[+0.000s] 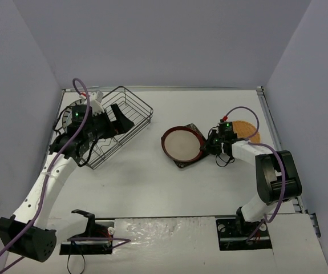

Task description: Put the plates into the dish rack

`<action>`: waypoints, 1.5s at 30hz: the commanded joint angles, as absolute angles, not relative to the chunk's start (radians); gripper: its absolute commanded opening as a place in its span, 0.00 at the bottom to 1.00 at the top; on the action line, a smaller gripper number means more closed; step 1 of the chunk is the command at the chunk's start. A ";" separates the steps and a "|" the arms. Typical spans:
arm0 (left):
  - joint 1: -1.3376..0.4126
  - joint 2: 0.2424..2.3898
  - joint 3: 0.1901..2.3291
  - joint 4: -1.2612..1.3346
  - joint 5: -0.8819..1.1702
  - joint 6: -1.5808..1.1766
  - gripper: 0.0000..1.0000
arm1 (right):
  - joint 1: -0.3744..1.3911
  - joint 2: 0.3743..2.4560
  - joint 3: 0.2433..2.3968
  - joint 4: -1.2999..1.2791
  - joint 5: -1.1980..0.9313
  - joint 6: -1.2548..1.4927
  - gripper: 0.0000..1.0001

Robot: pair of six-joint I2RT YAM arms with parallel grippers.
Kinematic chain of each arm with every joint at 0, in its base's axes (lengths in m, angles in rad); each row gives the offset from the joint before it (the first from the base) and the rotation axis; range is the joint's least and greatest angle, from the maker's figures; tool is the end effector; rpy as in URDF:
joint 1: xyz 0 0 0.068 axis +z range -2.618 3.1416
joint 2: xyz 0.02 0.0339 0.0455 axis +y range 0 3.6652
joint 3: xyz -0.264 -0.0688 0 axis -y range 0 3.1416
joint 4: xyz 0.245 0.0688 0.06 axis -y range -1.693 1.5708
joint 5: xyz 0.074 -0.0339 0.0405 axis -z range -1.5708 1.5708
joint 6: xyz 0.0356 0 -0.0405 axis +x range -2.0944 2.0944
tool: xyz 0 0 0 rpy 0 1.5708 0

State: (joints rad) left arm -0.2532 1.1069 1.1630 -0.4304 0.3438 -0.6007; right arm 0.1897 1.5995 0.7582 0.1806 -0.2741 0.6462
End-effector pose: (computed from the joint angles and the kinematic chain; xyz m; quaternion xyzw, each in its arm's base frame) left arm 0.2324 -0.0725 0.3839 -0.0459 0.8185 -0.3584 0.4466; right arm 0.3135 0.0700 0.1683 0.1429 0.8803 0.2889 0.3481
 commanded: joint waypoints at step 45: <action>-0.457 1.223 1.204 -0.333 0.255 -0.675 0.97 | -0.038 1.200 0.572 0.089 -0.453 0.649 0.11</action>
State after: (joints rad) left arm -0.4526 1.2331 1.1347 -0.3630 0.2569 -0.6907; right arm -0.0297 1.2282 0.5610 0.0329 -0.4081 0.6514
